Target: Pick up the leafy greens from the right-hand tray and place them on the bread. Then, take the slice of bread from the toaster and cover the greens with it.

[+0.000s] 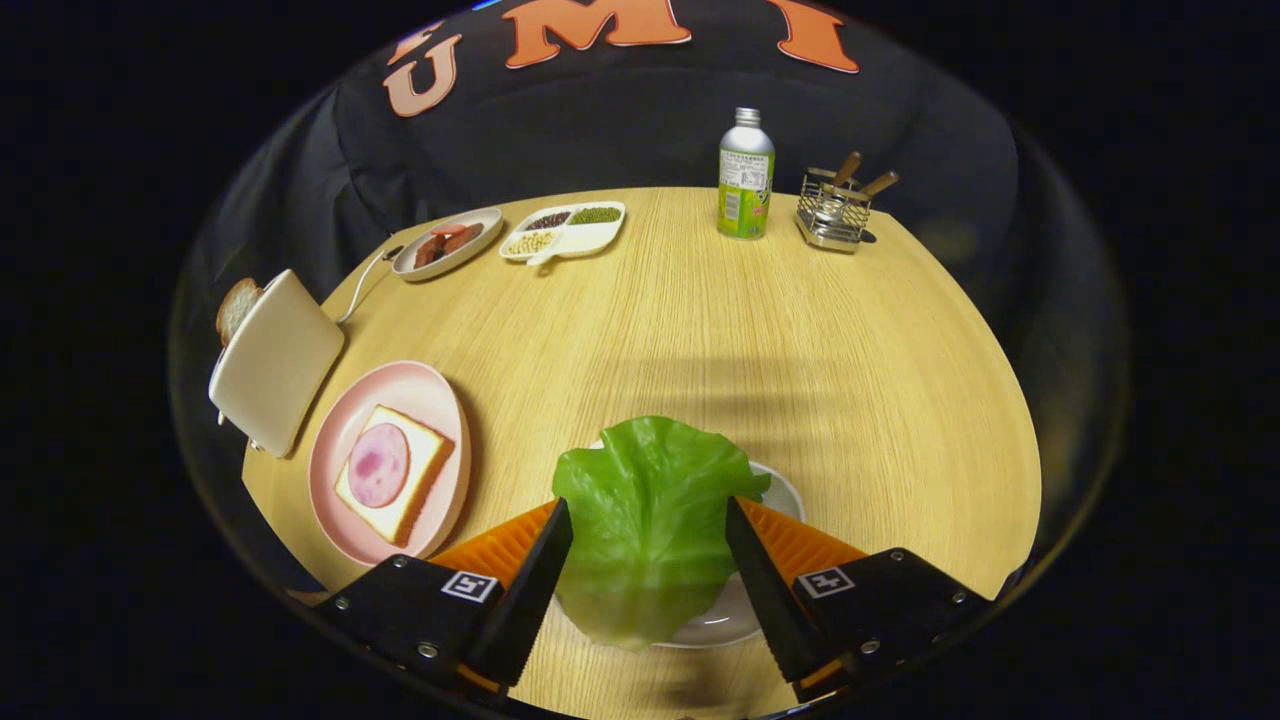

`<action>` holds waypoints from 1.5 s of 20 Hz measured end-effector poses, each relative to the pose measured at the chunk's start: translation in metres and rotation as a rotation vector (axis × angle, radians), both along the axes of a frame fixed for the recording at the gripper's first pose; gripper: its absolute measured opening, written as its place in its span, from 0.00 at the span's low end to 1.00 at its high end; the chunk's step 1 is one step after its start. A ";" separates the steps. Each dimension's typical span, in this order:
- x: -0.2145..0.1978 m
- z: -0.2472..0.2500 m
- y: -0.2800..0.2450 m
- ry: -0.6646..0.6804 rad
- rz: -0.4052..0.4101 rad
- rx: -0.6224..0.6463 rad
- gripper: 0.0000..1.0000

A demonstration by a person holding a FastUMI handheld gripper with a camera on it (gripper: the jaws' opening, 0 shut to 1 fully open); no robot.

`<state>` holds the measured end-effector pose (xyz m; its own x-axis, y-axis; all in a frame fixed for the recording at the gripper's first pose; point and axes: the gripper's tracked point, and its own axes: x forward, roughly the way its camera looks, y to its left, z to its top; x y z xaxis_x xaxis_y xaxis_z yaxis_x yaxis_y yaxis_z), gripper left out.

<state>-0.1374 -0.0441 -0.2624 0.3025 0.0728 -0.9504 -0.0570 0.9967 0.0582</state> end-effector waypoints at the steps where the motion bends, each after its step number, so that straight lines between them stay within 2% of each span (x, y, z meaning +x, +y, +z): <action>1: -0.003 -0.006 -0.001 0.019 -0.004 -0.010 0.92; 3: -0.007 -0.017 -0.002 0.060 -0.017 -0.023 0.87; 7: 0.000 -0.021 -0.011 0.037 -0.038 -0.072 0.72; 10: 0.001 -0.020 -0.002 0.017 -0.011 -0.083 0.46; 11: 0.001 -0.020 0.002 0.014 0.003 -0.086 0.40; 12: 0.001 -0.021 0.005 0.005 0.014 -0.085 0.27; 13: 0.003 -0.019 0.006 -0.008 0.016 -0.084 0.22; 14: 0.002 -0.019 0.008 -0.007 0.012 -0.083 0.12; 16: 0.003 -0.018 0.007 -0.006 -0.003 -0.079 0.03; 23: 0.015 0.021 0.022 -0.098 -0.026 0.001 0.03; 30: 0.033 0.061 0.068 -0.197 0.049 0.093 0.01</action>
